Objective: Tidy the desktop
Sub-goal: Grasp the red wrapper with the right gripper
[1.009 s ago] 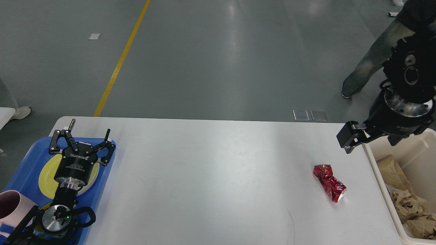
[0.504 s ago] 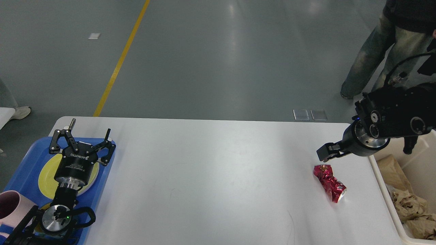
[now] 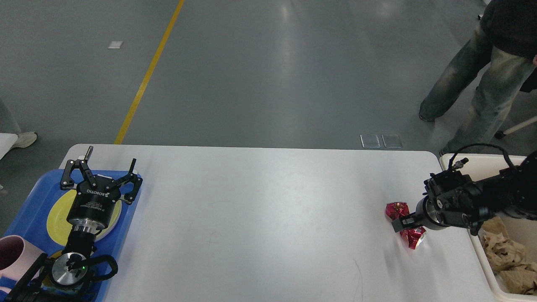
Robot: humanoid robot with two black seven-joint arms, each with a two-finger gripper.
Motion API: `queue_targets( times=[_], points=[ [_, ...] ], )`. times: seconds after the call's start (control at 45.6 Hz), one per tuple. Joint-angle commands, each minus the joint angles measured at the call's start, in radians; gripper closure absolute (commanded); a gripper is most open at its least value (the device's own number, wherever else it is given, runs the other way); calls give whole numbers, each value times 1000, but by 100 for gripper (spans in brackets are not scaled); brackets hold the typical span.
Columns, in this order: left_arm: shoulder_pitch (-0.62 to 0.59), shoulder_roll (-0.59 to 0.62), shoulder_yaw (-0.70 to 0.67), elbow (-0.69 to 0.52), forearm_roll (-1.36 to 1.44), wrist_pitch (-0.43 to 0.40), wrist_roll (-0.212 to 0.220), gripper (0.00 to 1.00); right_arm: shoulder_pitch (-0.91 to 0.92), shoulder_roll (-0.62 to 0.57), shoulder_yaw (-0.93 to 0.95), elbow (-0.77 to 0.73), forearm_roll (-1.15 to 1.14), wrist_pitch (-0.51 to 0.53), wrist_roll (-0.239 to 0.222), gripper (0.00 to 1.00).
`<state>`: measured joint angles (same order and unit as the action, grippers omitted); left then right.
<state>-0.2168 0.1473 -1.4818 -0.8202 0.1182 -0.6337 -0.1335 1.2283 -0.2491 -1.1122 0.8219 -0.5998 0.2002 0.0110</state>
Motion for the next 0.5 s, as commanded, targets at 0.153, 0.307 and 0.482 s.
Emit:
queue_targets(
  times=[0.153, 0.307, 0.482],
  points=[
    [1, 0, 0, 1, -2, 0, 0, 3, -44, 21, 11, -44, 3, -33, -11, 0],
    [1, 0, 0, 1, 0, 0, 0, 3, -93, 40, 14, -90, 3, -67, -12, 0],
    [1, 0, 0, 1, 0, 0, 0, 3, -109, 50, 20, -90, 3, -76, -12, 0]
  ],
)
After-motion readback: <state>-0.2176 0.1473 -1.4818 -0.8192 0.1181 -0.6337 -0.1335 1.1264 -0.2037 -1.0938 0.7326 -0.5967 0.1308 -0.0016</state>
